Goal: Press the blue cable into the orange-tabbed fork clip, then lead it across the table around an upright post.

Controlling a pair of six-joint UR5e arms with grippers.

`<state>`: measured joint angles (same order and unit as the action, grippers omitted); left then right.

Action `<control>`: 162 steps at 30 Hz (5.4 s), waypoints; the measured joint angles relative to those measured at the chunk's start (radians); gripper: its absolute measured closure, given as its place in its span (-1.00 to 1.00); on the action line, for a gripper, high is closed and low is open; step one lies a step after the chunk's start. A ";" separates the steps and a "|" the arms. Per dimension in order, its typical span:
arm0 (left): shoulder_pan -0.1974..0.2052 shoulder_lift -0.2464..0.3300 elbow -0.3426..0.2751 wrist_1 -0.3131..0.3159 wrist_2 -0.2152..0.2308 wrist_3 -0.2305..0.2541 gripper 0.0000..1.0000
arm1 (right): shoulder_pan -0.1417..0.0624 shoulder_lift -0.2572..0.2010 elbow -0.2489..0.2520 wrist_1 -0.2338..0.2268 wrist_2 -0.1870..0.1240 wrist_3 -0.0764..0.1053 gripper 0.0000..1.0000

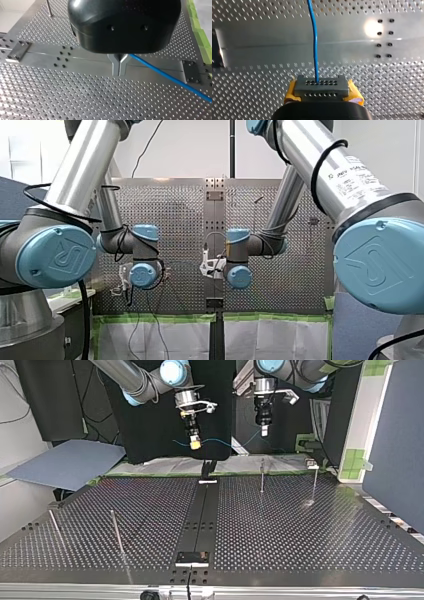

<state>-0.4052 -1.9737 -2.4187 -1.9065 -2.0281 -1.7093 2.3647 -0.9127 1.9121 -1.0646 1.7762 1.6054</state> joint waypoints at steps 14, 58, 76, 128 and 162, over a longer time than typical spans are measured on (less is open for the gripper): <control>0.138 -0.138 0.014 0.134 0.100 -0.002 1.00 | -0.002 0.122 -0.067 -0.034 -0.017 0.015 1.00; 0.304 -0.457 0.228 0.050 0.241 -0.054 1.00 | -0.048 0.326 -0.280 0.058 -0.051 0.044 1.00; 0.328 -0.443 0.266 -0.003 0.253 -0.068 1.00 | -0.067 0.328 -0.296 0.061 -0.095 0.040 1.00; 0.360 -0.366 0.294 -0.013 0.275 -0.061 1.00 | -0.073 0.411 -0.359 0.074 -0.090 0.043 1.00; 0.377 -0.403 0.401 -0.079 0.364 -0.123 1.00 | -0.084 0.415 -0.432 0.155 -0.090 0.036 1.00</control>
<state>-0.0278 -2.3766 -2.0180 -1.9856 -1.6645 -1.8322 2.2805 -0.4980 1.4799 -0.9092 1.6865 1.6417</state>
